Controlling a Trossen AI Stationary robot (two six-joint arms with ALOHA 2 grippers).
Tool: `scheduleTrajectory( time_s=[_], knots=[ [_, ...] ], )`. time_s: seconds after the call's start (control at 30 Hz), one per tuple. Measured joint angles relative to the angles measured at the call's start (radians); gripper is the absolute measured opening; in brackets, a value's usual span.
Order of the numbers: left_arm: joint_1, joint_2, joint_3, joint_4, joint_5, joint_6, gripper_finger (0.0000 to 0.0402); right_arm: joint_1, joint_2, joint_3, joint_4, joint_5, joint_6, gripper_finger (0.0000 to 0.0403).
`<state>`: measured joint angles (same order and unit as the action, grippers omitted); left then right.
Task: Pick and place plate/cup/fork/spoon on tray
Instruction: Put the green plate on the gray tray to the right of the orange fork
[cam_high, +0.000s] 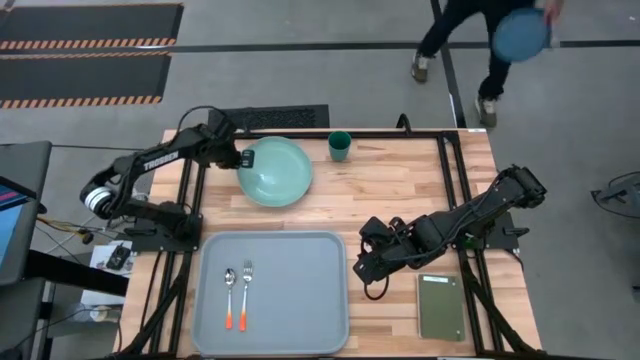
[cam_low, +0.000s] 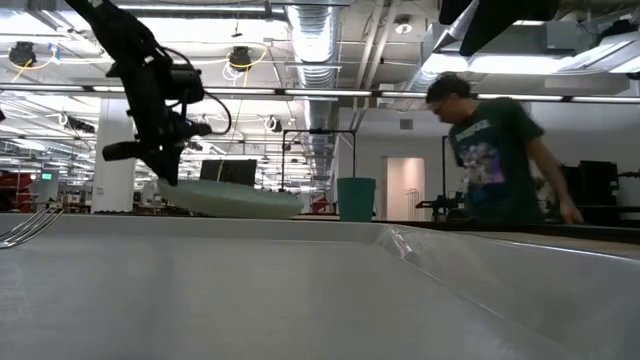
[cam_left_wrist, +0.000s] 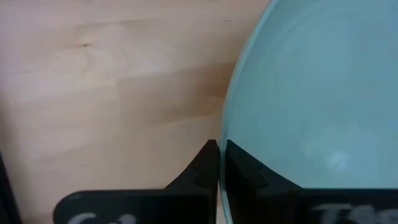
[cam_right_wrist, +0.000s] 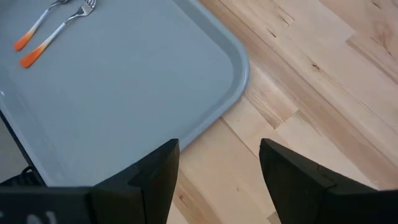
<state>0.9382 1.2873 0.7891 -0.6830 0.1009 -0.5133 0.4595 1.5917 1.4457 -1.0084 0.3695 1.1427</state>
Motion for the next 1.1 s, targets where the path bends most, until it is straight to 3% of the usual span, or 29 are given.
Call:
scheduleTrajectory(
  time_s=[0.5, 0.77, 1.1],
  knots=[
    [-0.129, -0.208, 0.000, -0.094, 0.133, -0.027, 0.0000, -0.003, 0.000, 0.000, 0.000, 0.000, -0.024, 0.0249],
    [-0.378, -0.257, 0.000, -0.134, 0.126, -0.098, 0.0000, -0.003, 0.000, 0.000, 0.000, 0.000, -0.026, 0.0249],
    [-0.753, -0.253, 0.000, -0.107, -0.017, -0.288, 0.0000, -0.003, 0.000, 0.000, 0.000, 0.000, -0.026, 0.0249]
  ],
)
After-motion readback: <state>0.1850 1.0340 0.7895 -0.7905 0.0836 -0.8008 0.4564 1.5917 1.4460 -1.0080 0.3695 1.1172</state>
